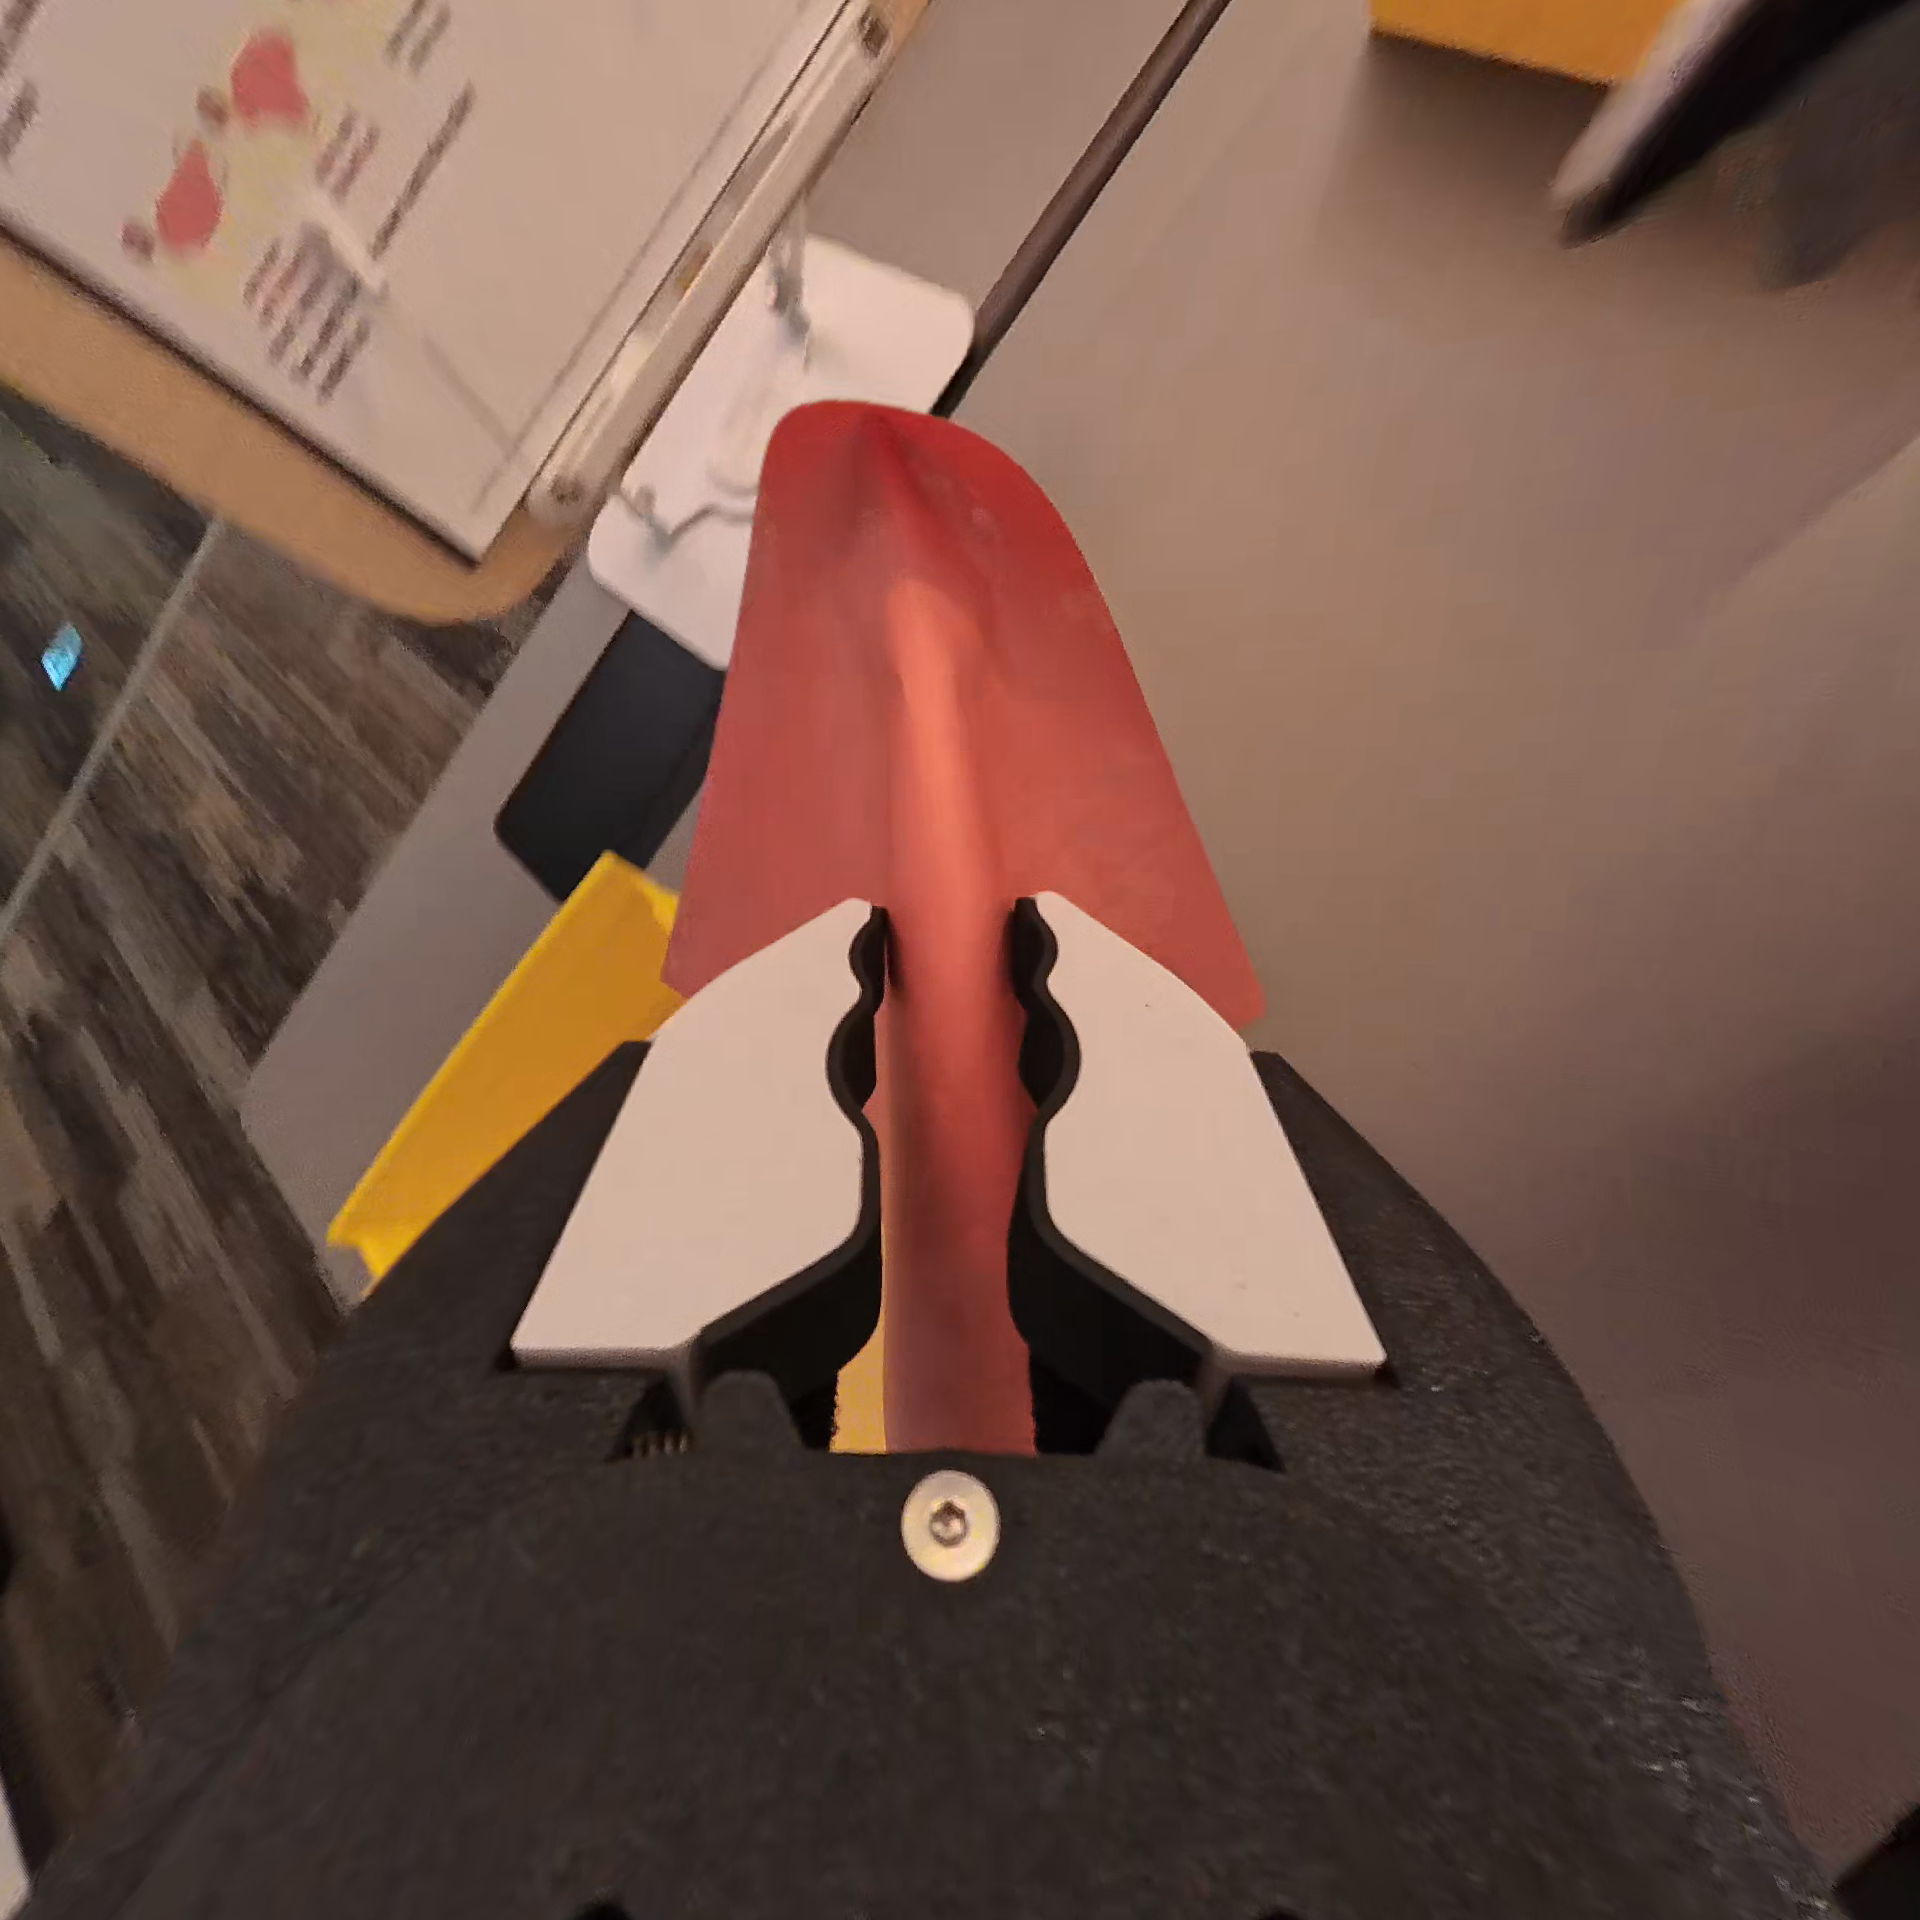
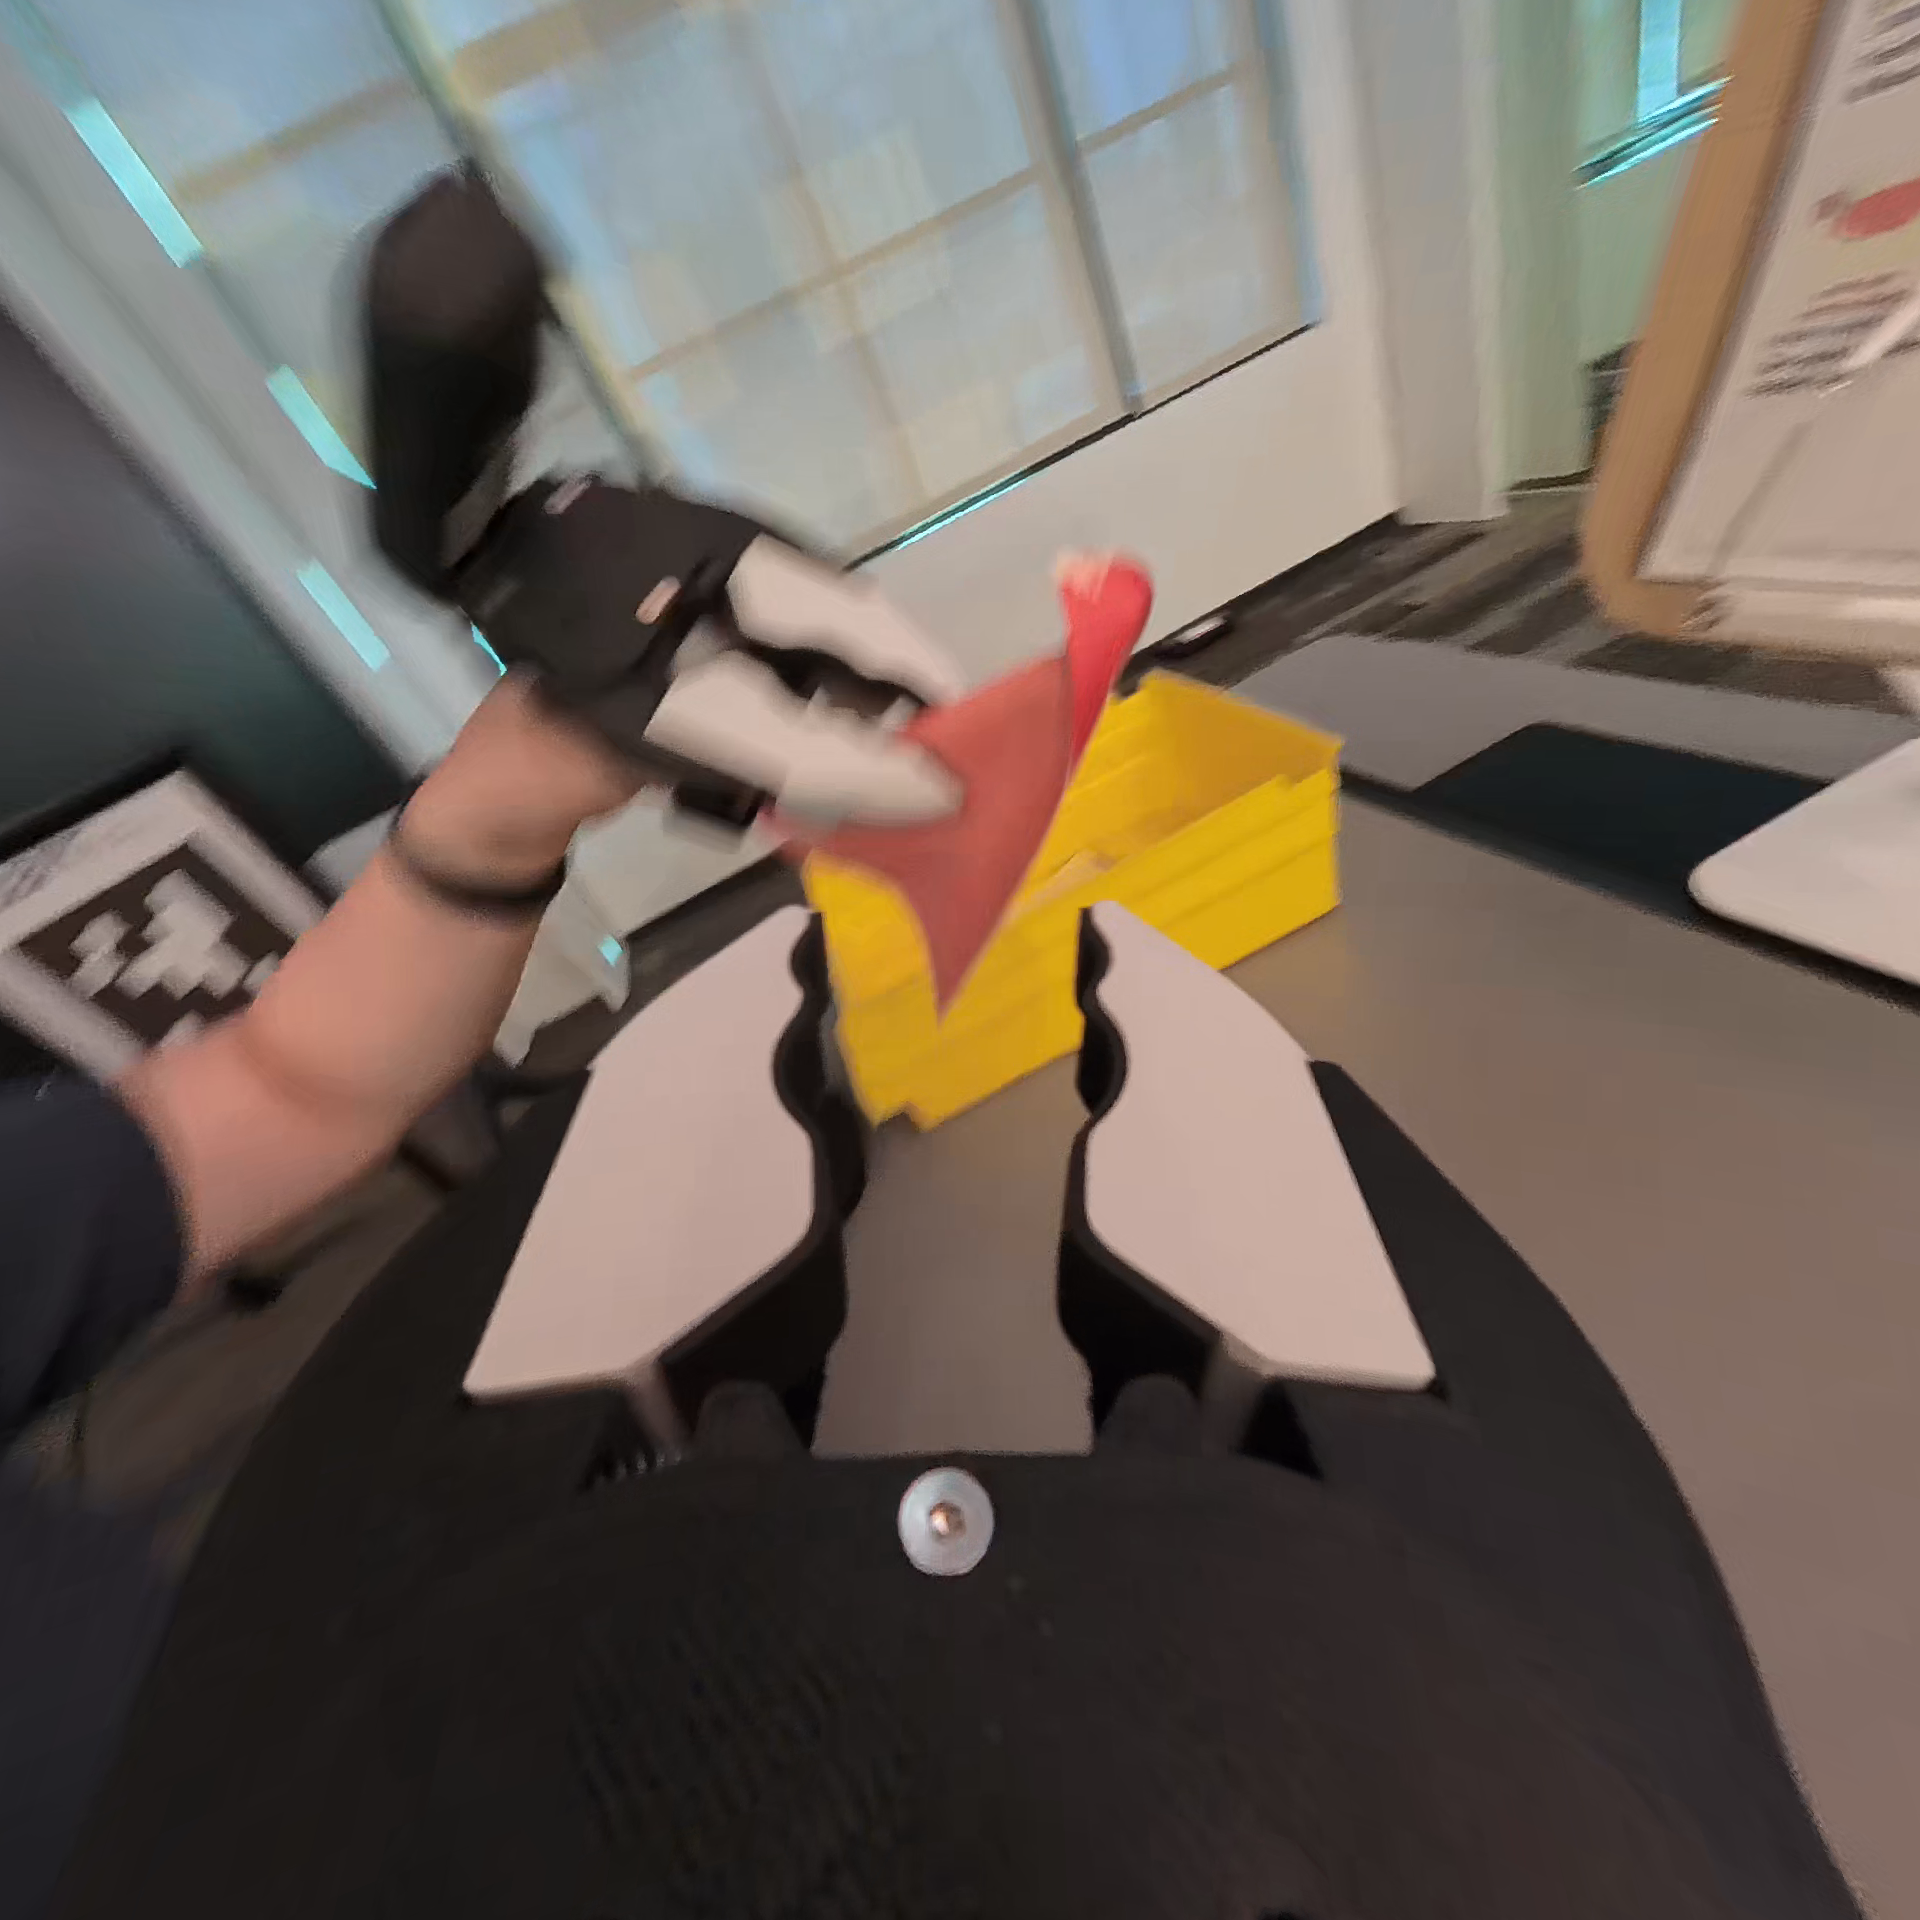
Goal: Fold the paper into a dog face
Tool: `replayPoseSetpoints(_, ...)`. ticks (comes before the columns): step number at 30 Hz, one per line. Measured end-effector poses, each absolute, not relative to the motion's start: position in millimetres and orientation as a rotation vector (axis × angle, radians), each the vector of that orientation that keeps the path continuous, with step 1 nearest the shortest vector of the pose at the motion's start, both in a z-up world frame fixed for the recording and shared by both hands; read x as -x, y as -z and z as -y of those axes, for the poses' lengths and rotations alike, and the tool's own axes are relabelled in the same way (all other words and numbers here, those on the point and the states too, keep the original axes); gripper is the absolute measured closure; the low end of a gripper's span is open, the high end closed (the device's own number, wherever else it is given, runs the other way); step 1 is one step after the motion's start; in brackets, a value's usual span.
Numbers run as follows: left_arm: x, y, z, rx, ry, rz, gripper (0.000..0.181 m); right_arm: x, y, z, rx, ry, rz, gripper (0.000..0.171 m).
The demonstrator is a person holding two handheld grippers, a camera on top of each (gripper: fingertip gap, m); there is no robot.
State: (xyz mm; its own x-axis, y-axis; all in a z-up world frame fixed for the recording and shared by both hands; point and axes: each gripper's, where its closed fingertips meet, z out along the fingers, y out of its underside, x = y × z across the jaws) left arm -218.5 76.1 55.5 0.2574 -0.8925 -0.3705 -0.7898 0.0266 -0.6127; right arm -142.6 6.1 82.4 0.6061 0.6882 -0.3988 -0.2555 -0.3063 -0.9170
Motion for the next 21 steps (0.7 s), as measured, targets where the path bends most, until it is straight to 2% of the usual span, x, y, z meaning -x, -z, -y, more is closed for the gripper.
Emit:
replayPoseSetpoints(5, 162, -53, -51, 1.683, 0.242, -1.608, 0.158, 126, -72, -41, 1.689, -1.040, 0.172, 0.113)
replayPoseSetpoints(7, 147, -51, -39, 1.667, 0.306, -1.642, 0.142, 123, -69, -39, 1.673, -1.166, 0.137, 0.115)
replayPoseSetpoints(8, 141, -48, -32, 1.671, 0.348, -1.674, 0.133, 120, -73, -36, 1.618, -1.237, 0.145, 0.125)
replayPoseSetpoints(9, 139, -45, -27, 1.686, 0.369, -1.694, 0.125, 120, -76, -27, 1.557, -1.330, 0.190, 0.161)
replayPoseSetpoints(10, 138, -42, -25, 1.700, 0.384, -1.689, 0.109, 116, -76, -22, 1.529, -1.402, 0.198, 0.170)
replayPoseSetpoints(12, 148, -34, -25, 1.743, 0.468, -1.631, 0.077, 104, -65, -12, 1.522, -1.464, 0.209, 0.170)
replayPoseSetpoints(13, 155, -27, -26, 1.770, 0.544, -1.588, 0.071, 99, -61, -5, 1.513, -1.482, 0.236, 0.170)
replayPoseSetpoints(18, 159, 6, -19, 1.841, 1.089, -1.413, 0.076, 74, -45, 21, 1.513, -1.489, 0.345, 0.170)
replayPoseSetpoints(21, 140, -13, 6, 1.696, 1.515, -1.396, 0.109, 64, -37, 25, 1.549, -1.458, 0.397, 0.170)
